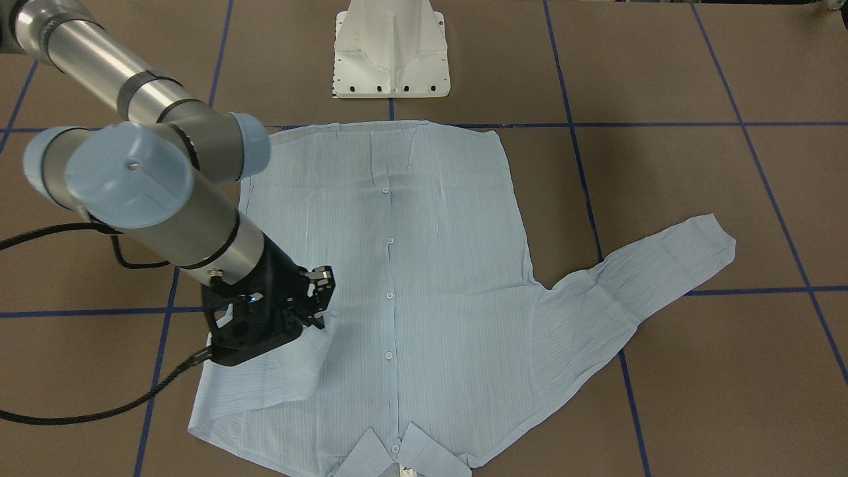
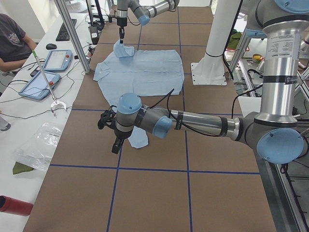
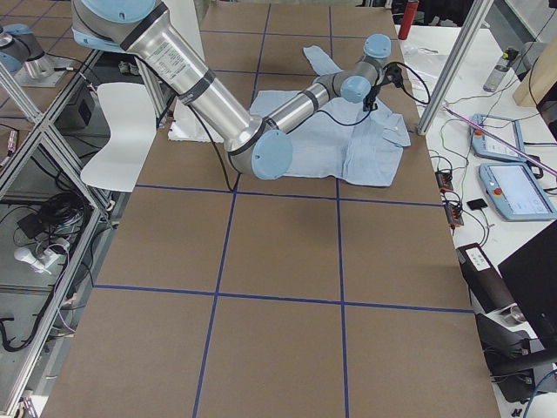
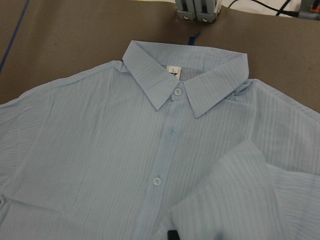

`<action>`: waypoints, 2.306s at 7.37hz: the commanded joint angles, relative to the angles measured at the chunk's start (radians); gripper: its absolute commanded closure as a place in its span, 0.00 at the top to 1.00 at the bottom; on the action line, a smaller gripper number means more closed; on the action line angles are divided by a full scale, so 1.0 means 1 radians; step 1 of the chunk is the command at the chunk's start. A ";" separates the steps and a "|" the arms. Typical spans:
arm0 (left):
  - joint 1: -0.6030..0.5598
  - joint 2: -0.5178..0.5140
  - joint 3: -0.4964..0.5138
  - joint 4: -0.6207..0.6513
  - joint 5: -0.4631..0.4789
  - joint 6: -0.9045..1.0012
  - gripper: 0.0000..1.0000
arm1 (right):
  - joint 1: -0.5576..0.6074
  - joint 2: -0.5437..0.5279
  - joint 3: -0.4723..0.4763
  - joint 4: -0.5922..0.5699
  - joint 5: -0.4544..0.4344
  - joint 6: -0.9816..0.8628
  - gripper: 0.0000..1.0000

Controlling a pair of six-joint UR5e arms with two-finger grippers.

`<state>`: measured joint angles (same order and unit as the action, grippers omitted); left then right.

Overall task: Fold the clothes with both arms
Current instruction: 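Carry the grasped sleeve with the right gripper across the shirt toward the collar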

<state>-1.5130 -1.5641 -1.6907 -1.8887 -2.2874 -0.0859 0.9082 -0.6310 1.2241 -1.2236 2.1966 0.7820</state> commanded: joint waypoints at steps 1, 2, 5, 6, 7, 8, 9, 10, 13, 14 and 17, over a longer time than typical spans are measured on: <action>0.001 -0.001 0.012 -0.001 -0.001 0.001 1.00 | -0.070 0.133 -0.142 0.001 -0.101 0.011 0.00; 0.001 -0.001 0.011 0.000 0.000 0.001 1.00 | -0.096 0.161 -0.182 0.003 -0.128 0.011 0.00; 0.001 -0.002 0.020 -0.001 0.000 0.000 1.00 | -0.162 0.212 -0.328 0.103 -0.201 0.011 0.00; 0.001 -0.004 0.023 -0.001 0.000 0.000 1.00 | -0.178 0.212 -0.337 0.118 -0.201 0.011 0.00; 0.001 -0.010 0.034 -0.001 0.000 0.000 1.00 | -0.192 0.212 -0.337 0.119 -0.210 0.011 0.00; 0.001 -0.011 0.055 -0.036 0.000 -0.002 1.00 | -0.196 0.215 -0.337 0.121 -0.213 0.011 0.00; 0.001 -0.011 0.080 -0.068 0.000 -0.003 1.00 | -0.201 0.218 -0.339 0.119 -0.218 0.011 0.00; 0.001 -0.011 0.085 -0.076 0.000 -0.005 1.00 | -0.218 0.220 -0.341 0.136 -0.248 0.011 0.00; 0.001 -0.013 0.083 -0.078 0.000 -0.005 1.00 | -0.270 0.259 -0.353 0.167 -0.358 0.009 1.00; 0.001 -0.013 0.083 -0.078 0.000 -0.005 1.00 | -0.270 0.267 -0.353 0.167 -0.362 0.009 1.00; 0.002 -0.011 0.068 -0.096 0.002 -0.113 1.00 | -0.272 0.261 -0.341 0.153 -0.365 0.081 1.00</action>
<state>-1.5121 -1.5767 -1.6186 -1.9710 -2.2868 -0.1406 0.6366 -0.3651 0.8747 -1.0650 1.8333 0.8109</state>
